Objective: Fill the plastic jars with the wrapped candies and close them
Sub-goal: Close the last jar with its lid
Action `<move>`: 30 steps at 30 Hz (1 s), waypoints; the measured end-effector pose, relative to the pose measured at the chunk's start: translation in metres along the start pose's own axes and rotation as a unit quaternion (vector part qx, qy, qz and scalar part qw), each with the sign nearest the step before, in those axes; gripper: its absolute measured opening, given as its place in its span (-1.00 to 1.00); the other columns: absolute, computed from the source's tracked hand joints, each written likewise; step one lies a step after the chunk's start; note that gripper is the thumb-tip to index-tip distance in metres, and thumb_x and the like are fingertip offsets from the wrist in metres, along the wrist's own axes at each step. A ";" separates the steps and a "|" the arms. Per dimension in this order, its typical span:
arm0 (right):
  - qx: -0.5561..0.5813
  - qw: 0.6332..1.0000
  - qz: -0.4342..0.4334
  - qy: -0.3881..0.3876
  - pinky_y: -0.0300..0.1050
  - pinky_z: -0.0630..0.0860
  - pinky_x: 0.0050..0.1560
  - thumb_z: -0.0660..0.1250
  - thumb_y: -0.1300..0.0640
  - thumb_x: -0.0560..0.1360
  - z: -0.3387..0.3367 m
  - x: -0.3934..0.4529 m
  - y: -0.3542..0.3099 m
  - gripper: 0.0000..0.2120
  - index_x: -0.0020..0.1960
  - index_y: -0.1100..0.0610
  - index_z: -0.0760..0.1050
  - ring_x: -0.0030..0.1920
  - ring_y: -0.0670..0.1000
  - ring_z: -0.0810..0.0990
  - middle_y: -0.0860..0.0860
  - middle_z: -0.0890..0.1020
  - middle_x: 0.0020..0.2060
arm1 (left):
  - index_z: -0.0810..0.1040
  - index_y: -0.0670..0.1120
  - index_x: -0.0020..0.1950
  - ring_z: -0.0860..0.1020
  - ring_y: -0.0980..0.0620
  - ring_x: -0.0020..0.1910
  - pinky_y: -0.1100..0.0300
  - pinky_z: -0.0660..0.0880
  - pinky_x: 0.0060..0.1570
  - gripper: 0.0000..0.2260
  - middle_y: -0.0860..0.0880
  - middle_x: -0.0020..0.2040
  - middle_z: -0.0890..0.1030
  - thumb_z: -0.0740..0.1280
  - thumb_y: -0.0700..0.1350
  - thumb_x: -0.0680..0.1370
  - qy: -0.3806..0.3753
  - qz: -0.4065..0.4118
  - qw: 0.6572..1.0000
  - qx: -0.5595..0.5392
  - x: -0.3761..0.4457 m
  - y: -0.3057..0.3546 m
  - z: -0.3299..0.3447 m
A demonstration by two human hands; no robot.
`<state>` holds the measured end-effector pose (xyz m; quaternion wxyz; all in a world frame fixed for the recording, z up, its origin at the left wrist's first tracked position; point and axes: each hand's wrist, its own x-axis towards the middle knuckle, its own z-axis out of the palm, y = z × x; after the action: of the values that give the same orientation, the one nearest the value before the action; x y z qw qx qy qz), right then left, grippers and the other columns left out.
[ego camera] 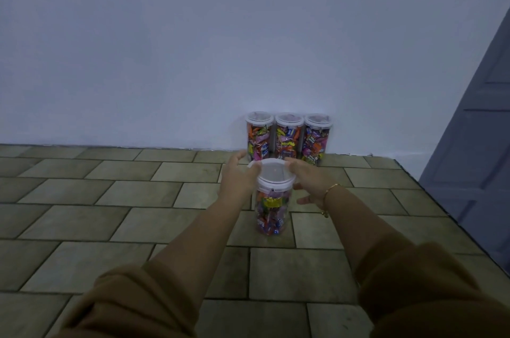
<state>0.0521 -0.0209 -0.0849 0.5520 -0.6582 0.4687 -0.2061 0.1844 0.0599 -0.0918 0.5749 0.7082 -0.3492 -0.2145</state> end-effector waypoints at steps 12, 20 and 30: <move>0.026 0.999 0.014 0.018 0.05 0.45 0.01 0.09 -0.12 0.58 -0.001 0.005 0.006 -0.63 0.33 -0.03 0.34 0.18 0.08 0.39 0.05 0.40 0.21 | 0.45 0.15 0.01 0.51 -0.02 0.05 -0.06 0.49 0.13 -0.89 -0.05 0.15 0.53 0.29 0.11 0.52 -0.006 0.006 0.998 0.056 0.002 -0.008 0.002; 0.050 0.998 0.030 0.015 0.12 0.49 0.04 0.09 -0.13 0.58 0.001 0.006 0.008 -0.67 0.28 -0.03 0.37 0.10 0.09 0.47 0.06 0.43 0.18 | 0.53 0.07 -0.04 0.54 0.00 0.01 -0.05 0.49 0.14 -0.82 -0.02 0.03 0.60 0.26 0.14 0.53 -0.014 -0.019 0.999 0.047 0.002 -0.009 0.003; 0.127 0.991 0.031 -0.011 0.21 0.60 -0.20 0.10 -0.16 0.58 0.005 0.001 0.012 -0.64 0.30 -0.04 0.36 0.11 0.14 0.50 0.07 0.42 0.23 | 0.59 -0.04 0.00 0.56 0.10 -0.12 0.16 0.49 -0.06 -0.73 0.02 -0.10 0.62 0.25 0.13 0.56 -0.075 -0.006 0.997 0.005 0.001 -0.010 -0.005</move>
<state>0.0518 -0.0185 -0.0980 0.6422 -0.5700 0.4531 -0.2396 0.1906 0.0632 -0.1003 0.5423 0.6952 -0.3883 -0.2680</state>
